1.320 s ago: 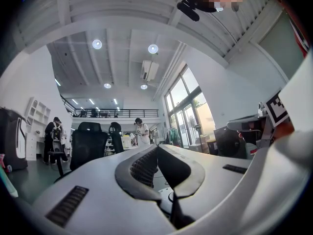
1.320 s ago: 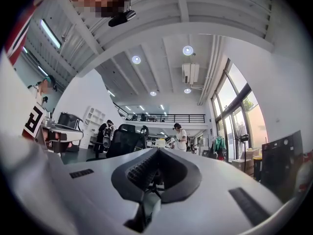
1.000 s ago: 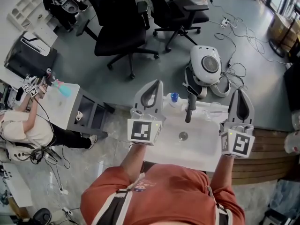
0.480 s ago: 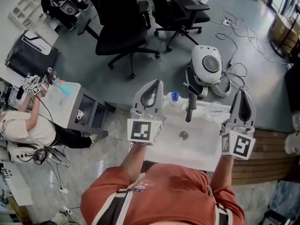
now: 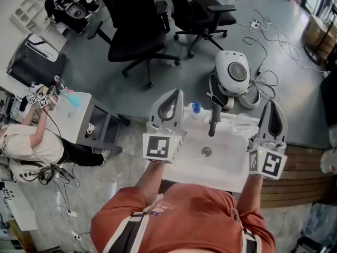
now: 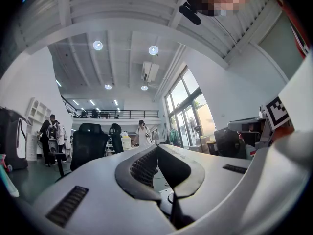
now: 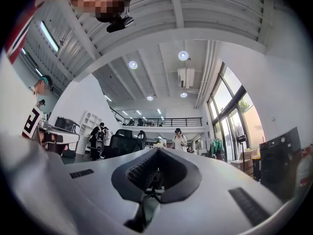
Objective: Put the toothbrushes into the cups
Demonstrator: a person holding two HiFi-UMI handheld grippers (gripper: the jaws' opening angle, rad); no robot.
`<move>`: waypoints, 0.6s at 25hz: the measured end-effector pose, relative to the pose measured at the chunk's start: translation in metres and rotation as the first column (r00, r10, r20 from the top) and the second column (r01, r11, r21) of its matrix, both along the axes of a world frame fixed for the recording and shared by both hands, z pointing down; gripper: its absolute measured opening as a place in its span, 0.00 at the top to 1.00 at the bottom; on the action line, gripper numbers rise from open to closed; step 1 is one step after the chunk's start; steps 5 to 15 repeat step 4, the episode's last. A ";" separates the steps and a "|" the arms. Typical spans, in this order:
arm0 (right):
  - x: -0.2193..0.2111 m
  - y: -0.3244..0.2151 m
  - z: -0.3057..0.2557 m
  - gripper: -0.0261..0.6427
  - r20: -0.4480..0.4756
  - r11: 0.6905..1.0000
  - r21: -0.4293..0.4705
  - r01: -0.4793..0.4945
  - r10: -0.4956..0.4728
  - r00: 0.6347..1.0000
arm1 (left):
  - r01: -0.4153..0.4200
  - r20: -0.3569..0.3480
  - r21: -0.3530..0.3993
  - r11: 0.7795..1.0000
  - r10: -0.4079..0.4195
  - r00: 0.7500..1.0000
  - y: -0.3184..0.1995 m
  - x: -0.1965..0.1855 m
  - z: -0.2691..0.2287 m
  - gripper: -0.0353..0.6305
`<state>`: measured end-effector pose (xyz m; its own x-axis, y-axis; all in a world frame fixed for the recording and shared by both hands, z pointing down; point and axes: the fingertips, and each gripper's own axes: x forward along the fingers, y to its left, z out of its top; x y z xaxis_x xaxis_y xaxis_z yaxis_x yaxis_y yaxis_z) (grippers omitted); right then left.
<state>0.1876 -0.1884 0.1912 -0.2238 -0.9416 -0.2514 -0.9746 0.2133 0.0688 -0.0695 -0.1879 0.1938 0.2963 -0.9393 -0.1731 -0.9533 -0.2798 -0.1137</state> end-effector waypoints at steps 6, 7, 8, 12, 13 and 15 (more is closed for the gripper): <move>0.001 0.000 -0.001 0.95 -0.002 1.000 0.001 0.002 -0.002 1.000 | -0.003 0.000 0.003 1.000 0.003 1.000 0.000 0.003 -0.002 0.92; 0.001 0.000 -0.001 0.95 -0.002 1.000 0.001 0.002 -0.002 1.000 | -0.003 0.000 0.003 1.000 0.003 1.000 0.000 0.003 -0.002 0.92; 0.001 0.000 -0.001 0.95 -0.002 1.000 0.001 0.002 -0.002 1.000 | -0.003 0.000 0.003 1.000 0.003 1.000 0.000 0.003 -0.002 0.92; 0.001 0.000 -0.001 0.95 -0.002 1.000 0.001 0.002 -0.002 1.000 | -0.003 0.000 0.003 1.000 0.003 1.000 0.000 0.003 -0.002 0.92; 0.001 0.000 -0.001 0.95 -0.002 1.000 0.001 0.002 -0.002 1.000 | -0.003 0.000 0.003 1.000 0.003 1.000 0.000 0.003 -0.002 0.92; 0.001 0.000 -0.001 0.95 -0.002 1.000 0.001 0.002 -0.002 1.000 | -0.003 0.000 0.003 1.000 0.003 1.000 0.000 0.003 -0.002 0.92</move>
